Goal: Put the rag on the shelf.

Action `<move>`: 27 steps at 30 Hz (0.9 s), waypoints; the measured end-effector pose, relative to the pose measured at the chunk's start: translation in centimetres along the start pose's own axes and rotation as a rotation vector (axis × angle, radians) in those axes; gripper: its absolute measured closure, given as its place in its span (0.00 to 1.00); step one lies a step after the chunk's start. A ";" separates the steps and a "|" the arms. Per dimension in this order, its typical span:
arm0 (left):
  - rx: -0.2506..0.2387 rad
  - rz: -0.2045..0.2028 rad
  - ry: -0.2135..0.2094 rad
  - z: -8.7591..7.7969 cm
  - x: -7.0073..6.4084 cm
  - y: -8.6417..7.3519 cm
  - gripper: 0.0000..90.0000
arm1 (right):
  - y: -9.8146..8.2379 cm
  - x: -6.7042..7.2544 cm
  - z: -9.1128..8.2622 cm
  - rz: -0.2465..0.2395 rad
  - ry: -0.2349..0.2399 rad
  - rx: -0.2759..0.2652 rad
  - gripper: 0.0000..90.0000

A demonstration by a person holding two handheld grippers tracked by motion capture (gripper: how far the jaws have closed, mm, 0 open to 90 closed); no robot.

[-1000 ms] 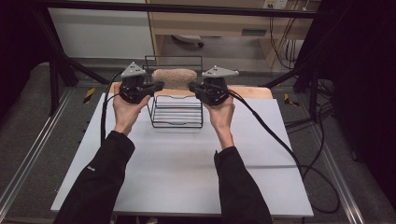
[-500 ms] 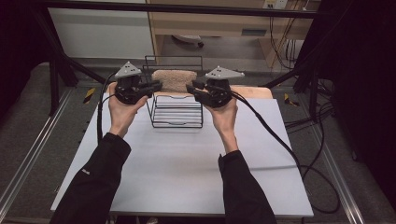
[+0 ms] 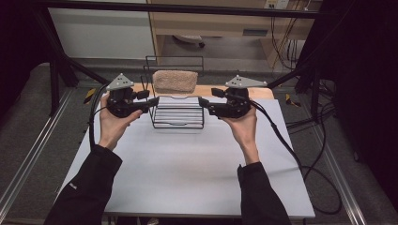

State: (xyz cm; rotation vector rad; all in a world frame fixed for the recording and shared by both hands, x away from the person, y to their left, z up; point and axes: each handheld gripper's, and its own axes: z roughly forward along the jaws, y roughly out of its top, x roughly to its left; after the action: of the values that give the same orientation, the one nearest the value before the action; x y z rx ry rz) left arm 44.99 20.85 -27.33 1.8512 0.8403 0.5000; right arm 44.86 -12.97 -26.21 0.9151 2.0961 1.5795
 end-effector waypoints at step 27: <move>0.109 -0.009 -0.005 -1.5 -1.1 -11.0 0.11 | -10.8 -2.7 -4.9 0.090 0.012 0.149 0.01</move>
State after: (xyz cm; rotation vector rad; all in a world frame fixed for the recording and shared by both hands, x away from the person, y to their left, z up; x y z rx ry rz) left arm 39.63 23.80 -36.70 1.9460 0.8873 0.4518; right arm 40.75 -20.11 -35.18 1.0656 2.2342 1.4902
